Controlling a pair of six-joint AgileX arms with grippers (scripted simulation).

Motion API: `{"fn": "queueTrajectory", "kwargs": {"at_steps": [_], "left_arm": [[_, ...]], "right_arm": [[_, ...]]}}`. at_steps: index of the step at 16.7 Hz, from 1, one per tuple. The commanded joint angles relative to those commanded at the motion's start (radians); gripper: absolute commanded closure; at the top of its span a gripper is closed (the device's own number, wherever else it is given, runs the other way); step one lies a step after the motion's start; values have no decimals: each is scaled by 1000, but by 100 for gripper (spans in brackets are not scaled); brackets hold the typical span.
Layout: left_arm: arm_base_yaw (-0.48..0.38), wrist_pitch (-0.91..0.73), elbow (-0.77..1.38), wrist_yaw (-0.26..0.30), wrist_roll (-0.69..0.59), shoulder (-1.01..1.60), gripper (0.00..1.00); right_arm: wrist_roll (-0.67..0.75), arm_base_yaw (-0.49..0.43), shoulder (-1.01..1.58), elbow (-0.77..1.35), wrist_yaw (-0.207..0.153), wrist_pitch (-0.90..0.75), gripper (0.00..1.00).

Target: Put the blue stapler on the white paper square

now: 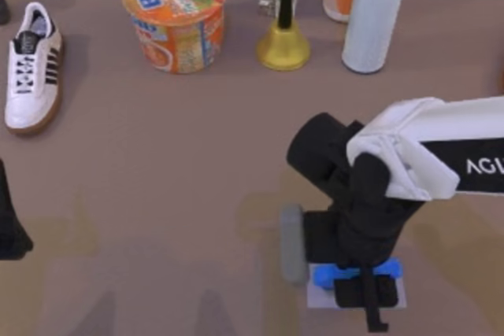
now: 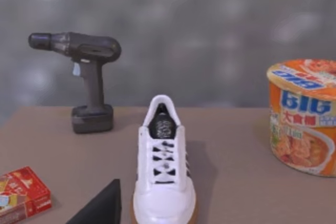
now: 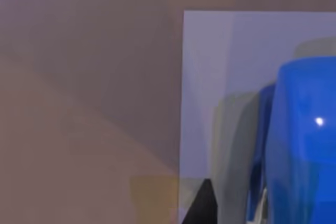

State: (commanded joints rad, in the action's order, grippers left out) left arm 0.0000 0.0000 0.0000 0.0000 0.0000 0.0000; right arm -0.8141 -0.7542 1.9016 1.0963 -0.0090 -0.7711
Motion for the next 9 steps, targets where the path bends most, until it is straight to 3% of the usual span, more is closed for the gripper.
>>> {"fn": "queueTrajectory", "kwargs": {"at_steps": [3,9], "left_arm": [[0,0,0,0,0,0,0],[0,0,0,0,0,0,0]], "right_arm": [[0,0,0,0,0,0,2],[0,0,0,0,0,0,0]]}}
